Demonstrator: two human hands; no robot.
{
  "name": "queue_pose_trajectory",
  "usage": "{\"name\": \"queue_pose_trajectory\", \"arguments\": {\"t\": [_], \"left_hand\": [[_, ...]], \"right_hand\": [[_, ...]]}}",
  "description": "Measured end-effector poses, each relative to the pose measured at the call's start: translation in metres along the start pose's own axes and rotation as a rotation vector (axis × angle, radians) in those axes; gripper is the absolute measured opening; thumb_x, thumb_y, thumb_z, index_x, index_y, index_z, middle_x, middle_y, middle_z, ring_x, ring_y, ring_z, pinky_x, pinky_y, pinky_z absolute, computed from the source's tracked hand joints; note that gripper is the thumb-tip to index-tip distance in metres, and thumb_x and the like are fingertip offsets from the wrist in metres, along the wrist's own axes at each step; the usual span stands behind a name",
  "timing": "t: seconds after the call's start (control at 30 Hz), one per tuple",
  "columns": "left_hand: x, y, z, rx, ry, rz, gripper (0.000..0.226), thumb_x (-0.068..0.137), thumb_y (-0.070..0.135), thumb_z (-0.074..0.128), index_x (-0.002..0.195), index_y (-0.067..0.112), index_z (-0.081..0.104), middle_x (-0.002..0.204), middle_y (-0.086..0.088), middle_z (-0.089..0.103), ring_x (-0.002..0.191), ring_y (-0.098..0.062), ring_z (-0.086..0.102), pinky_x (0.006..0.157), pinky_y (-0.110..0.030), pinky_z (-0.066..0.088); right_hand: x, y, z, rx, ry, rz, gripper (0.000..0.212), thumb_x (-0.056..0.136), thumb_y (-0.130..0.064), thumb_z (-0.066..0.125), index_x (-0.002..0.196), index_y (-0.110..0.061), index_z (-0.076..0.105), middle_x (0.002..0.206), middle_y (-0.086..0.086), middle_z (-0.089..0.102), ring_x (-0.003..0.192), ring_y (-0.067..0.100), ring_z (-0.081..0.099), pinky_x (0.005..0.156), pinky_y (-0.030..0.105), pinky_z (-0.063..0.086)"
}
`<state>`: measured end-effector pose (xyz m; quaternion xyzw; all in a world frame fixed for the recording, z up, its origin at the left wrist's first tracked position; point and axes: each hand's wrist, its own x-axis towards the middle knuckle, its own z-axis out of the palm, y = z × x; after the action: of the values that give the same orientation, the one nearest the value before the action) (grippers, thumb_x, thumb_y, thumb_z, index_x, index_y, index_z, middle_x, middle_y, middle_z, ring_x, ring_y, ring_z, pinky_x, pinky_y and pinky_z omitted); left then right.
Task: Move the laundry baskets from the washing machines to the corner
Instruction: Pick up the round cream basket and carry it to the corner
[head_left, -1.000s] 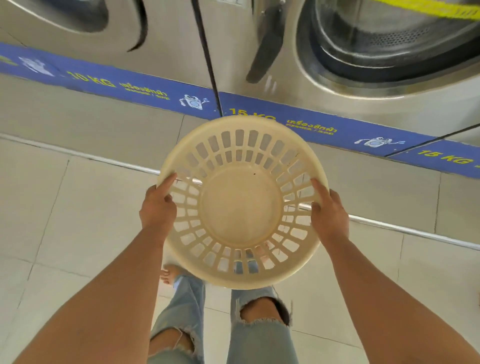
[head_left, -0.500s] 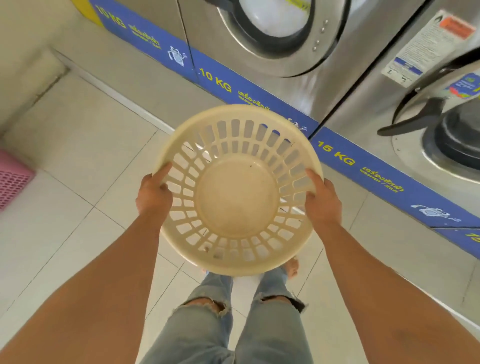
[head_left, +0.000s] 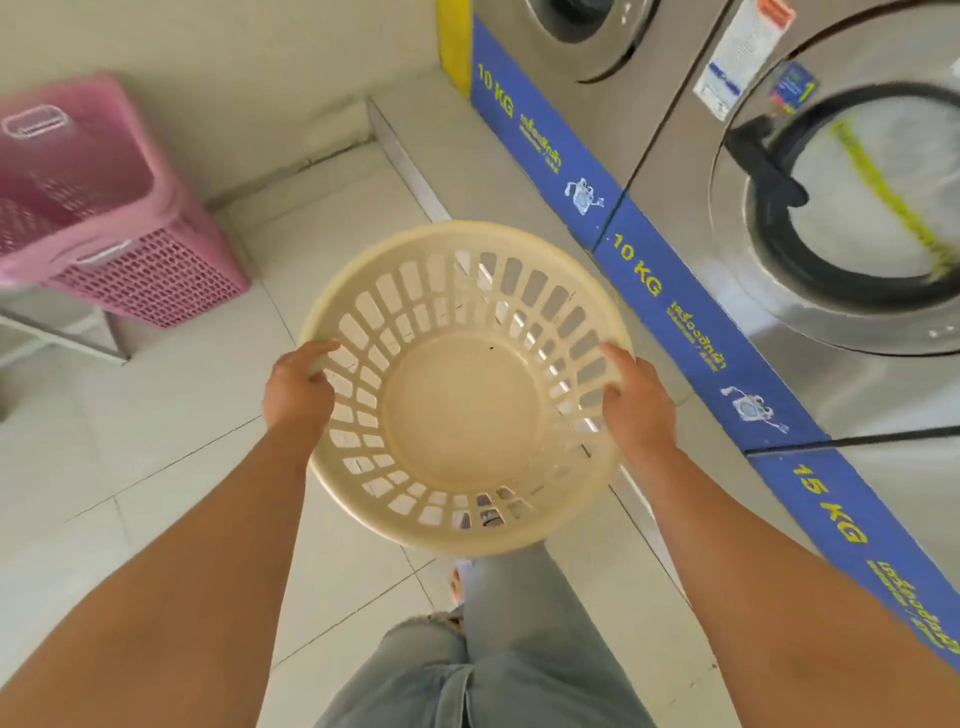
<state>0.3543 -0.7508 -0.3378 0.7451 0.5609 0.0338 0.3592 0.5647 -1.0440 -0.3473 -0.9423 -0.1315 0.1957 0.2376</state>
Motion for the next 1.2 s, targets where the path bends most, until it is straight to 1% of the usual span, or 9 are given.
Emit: {"name": "queue_pose_trajectory", "arguments": {"t": [0.07, 0.17, 0.33, 0.43, 0.67, 0.8, 0.93, 1.07, 1.2], "left_hand": [[0.024, -0.006, -0.016, -0.036, 0.032, -0.035, 0.059, 0.085, -0.001, 0.038, 0.118, 0.042, 0.063, 0.128, -0.002, 0.057, 0.070, -0.021, 0.059, 0.055, -0.028, 0.045], [0.062, -0.010, -0.039, -0.080, 0.084, -0.107, 0.060, 0.085, -0.001, 0.038, 0.117, 0.042, 0.063, 0.129, -0.001, 0.058, 0.067, -0.020, 0.058, 0.051, -0.026, 0.042], [0.123, -0.004, -0.076, -0.140, 0.161, -0.208, 0.058, 0.085, 0.000, 0.038, 0.118, 0.040, 0.063, 0.128, -0.002, 0.057, 0.080, -0.027, 0.061, 0.070, -0.037, 0.054], [0.162, 0.002, -0.094, -0.183, 0.191, -0.242, 0.058, 0.085, 0.001, 0.037, 0.118, 0.041, 0.063, 0.127, -0.002, 0.056, 0.087, -0.032, 0.064, 0.074, -0.041, 0.057], [0.272, 0.008, -0.125, -0.218, 0.205, -0.296, 0.059, 0.083, 0.000, 0.037, 0.116, 0.041, 0.063, 0.120, -0.004, 0.061, 0.067, -0.021, 0.057, 0.055, -0.026, 0.045], [0.347, 0.018, -0.147, -0.189, 0.167, -0.289, 0.059, 0.082, -0.001, 0.037, 0.115, 0.040, 0.064, 0.115, -0.009, 0.064, 0.068, -0.024, 0.057, 0.057, -0.030, 0.047], [0.415, 0.027, -0.176, -0.159, 0.149, -0.264, 0.059, 0.085, -0.002, 0.037, 0.117, 0.040, 0.063, 0.120, -0.005, 0.064, 0.056, -0.017, 0.055, 0.046, -0.023, 0.041], [0.475, 0.035, -0.197, -0.126, 0.122, -0.274, 0.060, 0.085, -0.003, 0.036, 0.118, 0.040, 0.062, 0.124, -0.010, 0.062, 0.048, -0.015, 0.051, 0.039, -0.022, 0.036], [0.528, 0.042, -0.203, -0.126, 0.110, -0.301, 0.059, 0.085, -0.003, 0.036, 0.119, 0.037, 0.063, 0.124, -0.009, 0.061, 0.069, -0.022, 0.057, 0.048, -0.024, 0.040]], "right_hand": [[0.027, -0.035, 0.009, -0.024, -0.037, -0.051, 0.058, 0.092, -0.006, 0.045, 0.141, -0.038, 0.042, 0.135, 0.004, 0.048, 0.112, 0.032, 0.057, 0.093, 0.037, 0.043], [0.072, -0.087, 0.023, -0.037, -0.102, -0.131, 0.058, 0.092, -0.006, 0.045, 0.141, -0.037, 0.043, 0.135, 0.004, 0.047, 0.111, 0.032, 0.057, 0.095, 0.038, 0.043], [0.143, -0.175, 0.040, -0.092, -0.171, -0.238, 0.056, 0.093, -0.006, 0.043, 0.139, -0.036, 0.045, 0.132, 0.005, 0.049, 0.107, 0.032, 0.058, 0.093, 0.038, 0.045], [0.184, -0.223, 0.047, -0.119, -0.207, -0.296, 0.057, 0.091, -0.005, 0.042, 0.139, -0.037, 0.045, 0.131, 0.006, 0.050, 0.107, 0.031, 0.058, 0.092, 0.038, 0.045], [0.274, -0.327, 0.077, -0.151, -0.222, -0.359, 0.058, 0.090, -0.005, 0.042, 0.138, -0.038, 0.045, 0.130, 0.006, 0.050, 0.105, 0.033, 0.058, 0.092, 0.039, 0.047], [0.319, -0.380, 0.101, -0.166, -0.205, -0.348, 0.057, 0.091, -0.004, 0.042, 0.137, -0.037, 0.045, 0.131, 0.007, 0.049, 0.104, 0.033, 0.059, 0.092, 0.040, 0.047], [0.354, -0.427, 0.125, -0.169, -0.186, -0.319, 0.055, 0.092, -0.006, 0.043, 0.138, -0.038, 0.044, 0.129, 0.008, 0.050, 0.103, 0.034, 0.059, 0.086, 0.037, 0.045], [0.388, -0.468, 0.146, -0.168, -0.184, -0.322, 0.056, 0.092, -0.007, 0.043, 0.137, -0.039, 0.043, 0.126, 0.008, 0.051, 0.101, 0.033, 0.060, 0.082, 0.035, 0.044], [0.430, -0.498, 0.164, -0.185, -0.210, -0.310, 0.056, 0.093, -0.009, 0.042, 0.138, -0.040, 0.041, 0.128, 0.005, 0.050, 0.101, 0.030, 0.059, 0.078, 0.030, 0.038]]}}
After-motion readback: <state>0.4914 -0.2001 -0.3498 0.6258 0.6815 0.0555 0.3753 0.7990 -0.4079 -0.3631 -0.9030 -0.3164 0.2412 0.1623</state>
